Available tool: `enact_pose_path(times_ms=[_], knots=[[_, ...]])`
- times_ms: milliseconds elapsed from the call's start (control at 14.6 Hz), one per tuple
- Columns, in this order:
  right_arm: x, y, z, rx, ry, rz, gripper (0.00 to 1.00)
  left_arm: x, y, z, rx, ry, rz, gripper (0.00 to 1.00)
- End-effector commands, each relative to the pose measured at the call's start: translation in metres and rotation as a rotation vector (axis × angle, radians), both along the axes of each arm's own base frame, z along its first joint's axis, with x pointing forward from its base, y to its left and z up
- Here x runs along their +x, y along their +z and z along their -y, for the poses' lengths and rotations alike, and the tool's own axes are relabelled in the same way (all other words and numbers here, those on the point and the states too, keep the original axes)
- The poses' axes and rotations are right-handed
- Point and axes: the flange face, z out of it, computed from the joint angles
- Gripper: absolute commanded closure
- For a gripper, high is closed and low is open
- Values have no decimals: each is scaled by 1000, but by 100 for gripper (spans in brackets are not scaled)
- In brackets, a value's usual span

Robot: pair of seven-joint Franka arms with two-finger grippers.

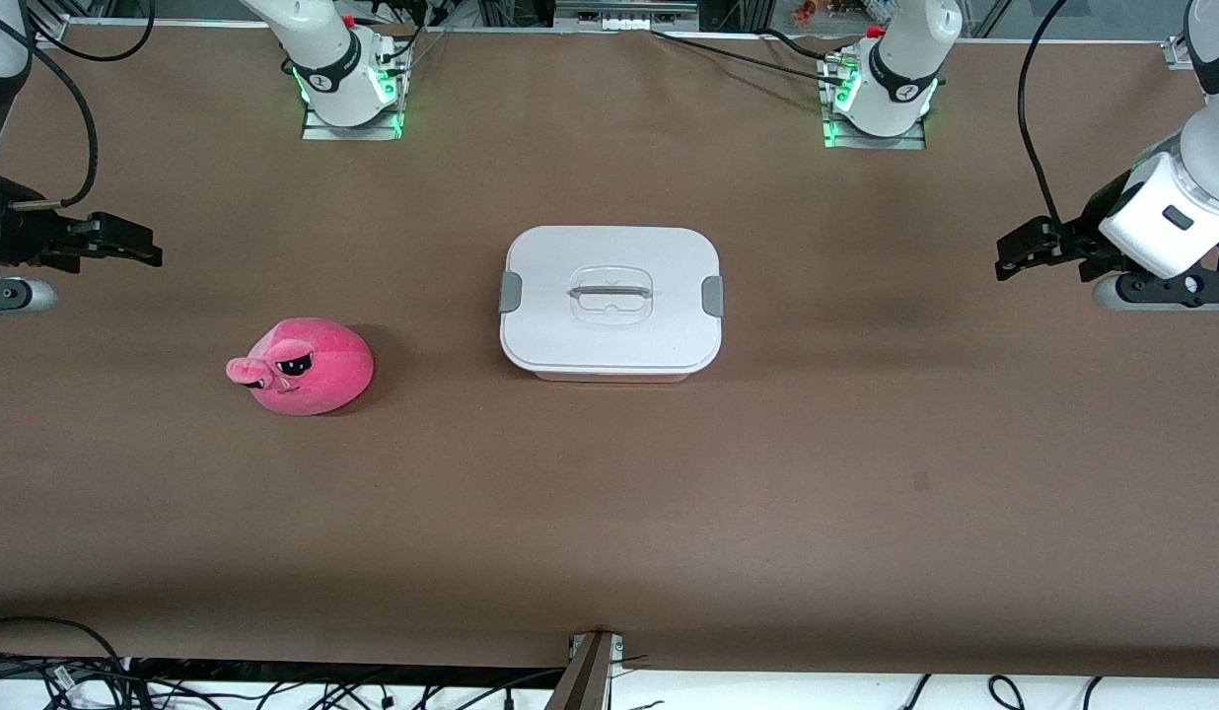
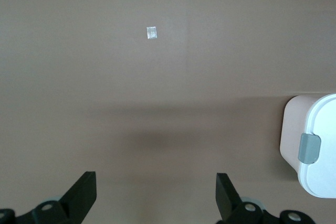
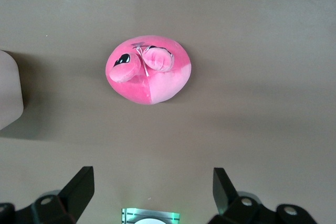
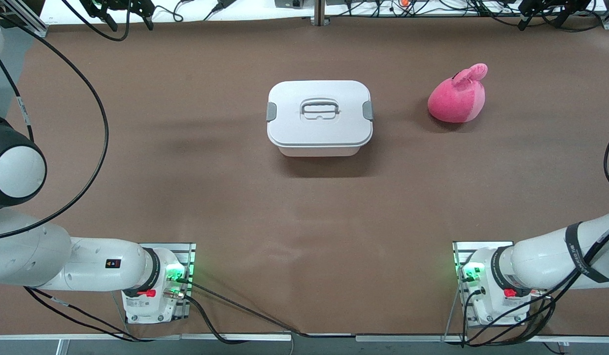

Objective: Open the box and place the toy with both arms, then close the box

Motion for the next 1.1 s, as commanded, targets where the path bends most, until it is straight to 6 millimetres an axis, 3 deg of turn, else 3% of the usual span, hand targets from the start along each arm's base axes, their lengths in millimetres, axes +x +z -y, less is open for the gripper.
enact_pose_path(times_ms=[0, 275, 412, 618, 756, 1031], knots=[[-1, 5, 3, -17, -10, 9, 0, 8, 1, 4, -10, -21, 14, 0], [3, 3, 0, -19, -5, 24, 0, 6, -1, 7, -7, -35, 4, 0], [12, -17, 2, -18, -10, -4, 0, 5, -3, 22, -17, -72, 0, 0], [14, -23, 1, -18, 6, -14, 0, 0, 0, 42, -26, -115, -6, 0], [14, -24, 2, -18, 3, -15, 0, -6, 16, 79, -63, -174, 7, 0], [18, -40, 0, -24, 8, -43, 0, -23, -9, 193, -96, -408, -34, 0]])
